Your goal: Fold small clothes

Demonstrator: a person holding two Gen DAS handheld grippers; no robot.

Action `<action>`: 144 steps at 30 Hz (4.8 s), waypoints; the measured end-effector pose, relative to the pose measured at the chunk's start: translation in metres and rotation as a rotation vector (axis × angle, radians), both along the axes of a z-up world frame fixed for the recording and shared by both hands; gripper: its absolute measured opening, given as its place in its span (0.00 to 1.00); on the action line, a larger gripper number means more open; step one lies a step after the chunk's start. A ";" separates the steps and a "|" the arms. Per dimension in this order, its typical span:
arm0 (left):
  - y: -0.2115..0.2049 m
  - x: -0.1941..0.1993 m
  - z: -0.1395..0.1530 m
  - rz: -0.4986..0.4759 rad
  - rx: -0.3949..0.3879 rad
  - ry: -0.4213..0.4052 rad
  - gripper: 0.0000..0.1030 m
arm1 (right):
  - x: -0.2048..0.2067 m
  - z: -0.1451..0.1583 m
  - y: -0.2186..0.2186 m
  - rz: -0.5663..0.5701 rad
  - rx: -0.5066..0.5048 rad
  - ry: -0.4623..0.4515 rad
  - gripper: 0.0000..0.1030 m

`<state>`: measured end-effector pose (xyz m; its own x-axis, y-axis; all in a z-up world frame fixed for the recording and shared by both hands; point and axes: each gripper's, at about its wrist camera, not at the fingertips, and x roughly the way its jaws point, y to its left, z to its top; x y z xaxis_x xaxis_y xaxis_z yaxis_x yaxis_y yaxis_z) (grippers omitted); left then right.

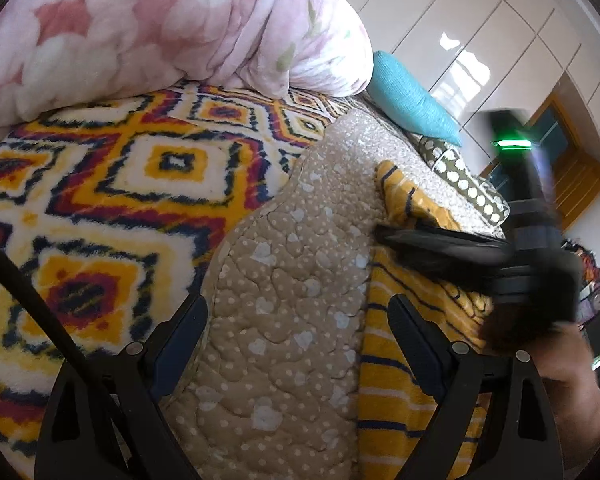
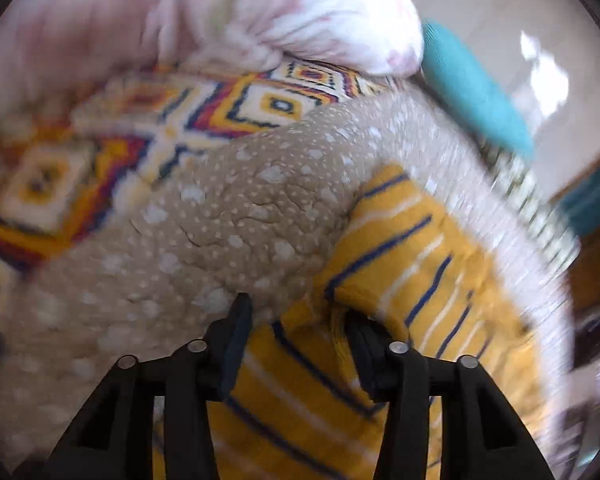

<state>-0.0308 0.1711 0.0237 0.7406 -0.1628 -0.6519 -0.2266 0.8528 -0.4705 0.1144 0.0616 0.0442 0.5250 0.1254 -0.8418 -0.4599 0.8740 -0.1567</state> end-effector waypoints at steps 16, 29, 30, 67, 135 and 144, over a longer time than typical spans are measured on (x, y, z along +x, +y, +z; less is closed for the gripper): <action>-0.022 -0.009 -0.002 -0.171 -0.073 0.015 0.96 | -0.225 0.023 -0.371 -0.557 0.609 0.107 0.60; -0.079 -0.084 0.008 -0.370 -0.004 0.136 0.42 | -0.281 -0.029 -0.334 -0.315 0.969 0.184 0.59; -0.077 -0.086 0.007 -0.367 -0.025 0.135 0.42 | -0.283 -0.029 -0.329 -0.302 0.970 0.184 0.57; -0.100 -0.184 0.065 -0.367 0.077 0.131 0.07 | -0.385 -0.013 -0.332 -0.069 0.834 0.279 0.08; -0.110 -0.015 -0.010 -0.143 0.412 0.076 0.85 | -0.193 0.059 -0.354 -0.399 0.393 -0.089 0.16; -0.099 -0.031 -0.011 -0.129 0.336 -0.025 0.85 | -0.090 0.054 -0.198 -0.150 0.404 -0.003 0.16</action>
